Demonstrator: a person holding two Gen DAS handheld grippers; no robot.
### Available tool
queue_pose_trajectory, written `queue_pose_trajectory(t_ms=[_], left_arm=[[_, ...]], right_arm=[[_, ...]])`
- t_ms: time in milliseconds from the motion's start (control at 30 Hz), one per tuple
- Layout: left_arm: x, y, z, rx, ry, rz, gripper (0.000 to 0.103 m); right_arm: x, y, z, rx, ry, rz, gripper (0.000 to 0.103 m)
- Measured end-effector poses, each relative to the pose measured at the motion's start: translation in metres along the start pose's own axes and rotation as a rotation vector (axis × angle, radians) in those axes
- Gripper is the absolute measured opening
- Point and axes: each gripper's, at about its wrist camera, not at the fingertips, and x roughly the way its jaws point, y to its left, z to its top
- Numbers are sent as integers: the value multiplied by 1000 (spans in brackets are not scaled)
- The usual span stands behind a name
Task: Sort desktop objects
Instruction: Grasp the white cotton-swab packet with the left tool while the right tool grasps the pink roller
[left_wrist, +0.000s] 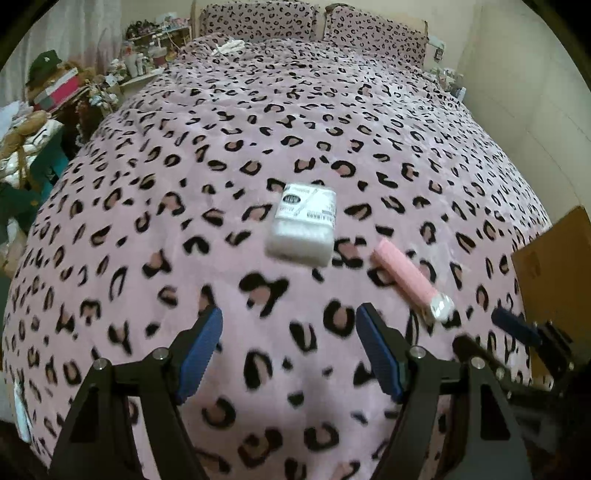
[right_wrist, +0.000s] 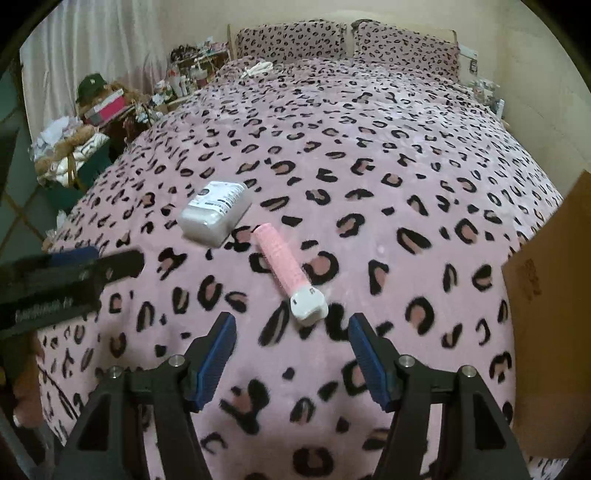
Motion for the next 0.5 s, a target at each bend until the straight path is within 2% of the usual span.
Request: queue_pose_trajectory(t_ms=[233,500], left_arm=[[43,1,37,-17,52,-68,76],[101,-13,69,15,107,-68,76]], right_arm=[[26,6,10,-66,27,-3,65],[67,9,23,-108,67,-24,65]])
